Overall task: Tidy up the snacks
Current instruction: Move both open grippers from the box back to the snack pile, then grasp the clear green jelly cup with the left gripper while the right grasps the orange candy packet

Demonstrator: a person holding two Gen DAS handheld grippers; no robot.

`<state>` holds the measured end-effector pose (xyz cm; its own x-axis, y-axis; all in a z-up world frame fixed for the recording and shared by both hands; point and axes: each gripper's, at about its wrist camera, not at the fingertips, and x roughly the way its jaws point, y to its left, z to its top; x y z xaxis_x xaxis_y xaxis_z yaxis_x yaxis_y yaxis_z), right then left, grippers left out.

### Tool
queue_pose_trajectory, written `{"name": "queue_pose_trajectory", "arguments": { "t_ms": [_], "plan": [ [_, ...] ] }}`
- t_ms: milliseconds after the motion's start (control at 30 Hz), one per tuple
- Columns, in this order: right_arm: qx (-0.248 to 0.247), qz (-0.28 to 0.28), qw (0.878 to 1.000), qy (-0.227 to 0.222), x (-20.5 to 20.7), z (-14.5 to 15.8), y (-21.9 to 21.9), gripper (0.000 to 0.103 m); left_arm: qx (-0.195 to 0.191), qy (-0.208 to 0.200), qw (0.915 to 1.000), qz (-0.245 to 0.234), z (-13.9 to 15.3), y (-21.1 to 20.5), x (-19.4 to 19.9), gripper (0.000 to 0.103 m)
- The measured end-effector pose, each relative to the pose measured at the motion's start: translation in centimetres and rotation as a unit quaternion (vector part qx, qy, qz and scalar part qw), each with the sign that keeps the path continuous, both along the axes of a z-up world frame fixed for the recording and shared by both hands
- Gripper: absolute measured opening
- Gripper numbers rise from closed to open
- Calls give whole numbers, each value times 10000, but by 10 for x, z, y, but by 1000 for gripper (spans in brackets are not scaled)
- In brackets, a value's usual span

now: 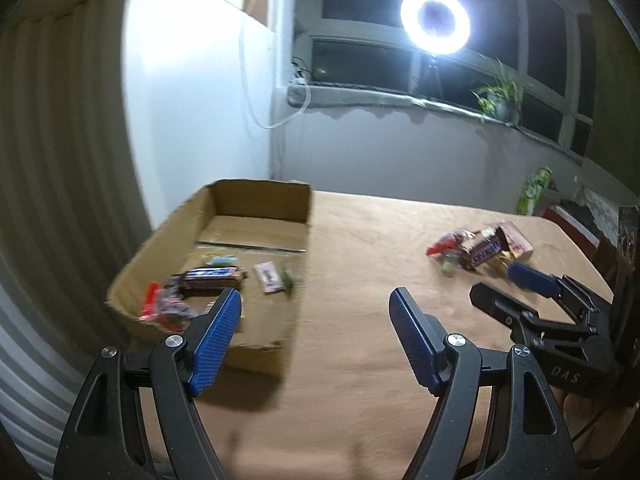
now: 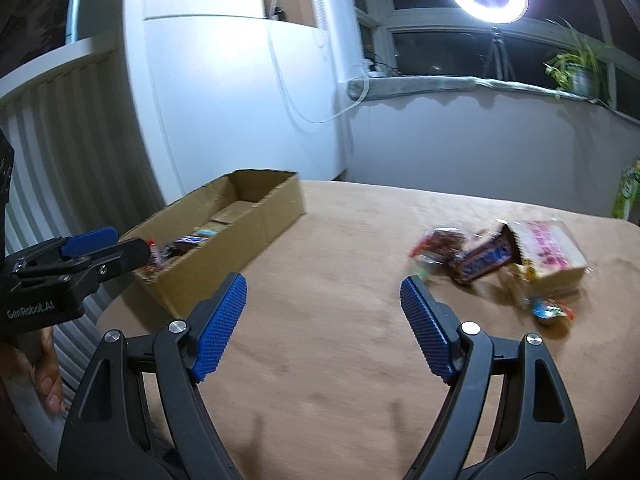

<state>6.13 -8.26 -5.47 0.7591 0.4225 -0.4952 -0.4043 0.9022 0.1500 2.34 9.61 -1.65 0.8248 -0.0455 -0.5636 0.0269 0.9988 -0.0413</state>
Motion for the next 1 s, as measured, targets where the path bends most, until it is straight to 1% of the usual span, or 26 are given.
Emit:
{"name": "queue_pose_trajectory", "arguments": {
  "t_ms": [233, 333, 400, 467, 567, 633, 733, 867, 900, 933, 967, 1000],
  "plan": [
    [58, -587, 9981, 181, 14, -12, -56, 82, 55, 264, 9985, -476, -13, -41, 20, 76],
    [37, -893, 9956, 272, 19, -17, -84, 82, 91, 355, 9971, -674, -18, -59, 31, 76],
    [-2, -1144, 9928, 342, 24, -21, -103, 84, 79, 353, 9957, -851, -20, -72, 39, 76],
    [-29, -1347, 9900, 428, 28, -25, -121, 86, 153, 276, 9938, -1064, -21, -87, 47, 77],
    [-50, -1582, 9858, 565, 33, -31, -145, 86, 320, 364, 9902, -1313, -27, -111, 65, 77],
    [-66, -1612, 9844, 707, 38, -36, -157, 86, 378, 577, 9883, -1361, -35, -123, 83, 76],
    [-190, -1543, 9836, 917, 48, -42, -168, 86, 328, 980, 9840, -1448, -52, -136, 112, 76],
    [-328, -1398, 9824, 1191, 63, -48, -171, 86, 261, 1392, 9783, -1511, -73, -143, 143, 76],
    [-382, -1350, 9823, 1241, 67, -50, -169, 86, 267, 1470, 9769, -1530, -77, -144, 148, 74],
    [-452, -1249, 9824, 1313, 73, -52, -165, 86, 257, 1571, 9747, -1566, -82, -144, 152, 68],
    [-485, -1183, 9827, 1337, 76, -53, -164, 86, 286, 1520, 9758, -1545, -82, -145, 152, 63],
    [-487, -1144, 9832, 1338, 79, -54, -162, 86, 262, 1507, 9762, -1535, -81, -144, 153, 55]
  ]
}}
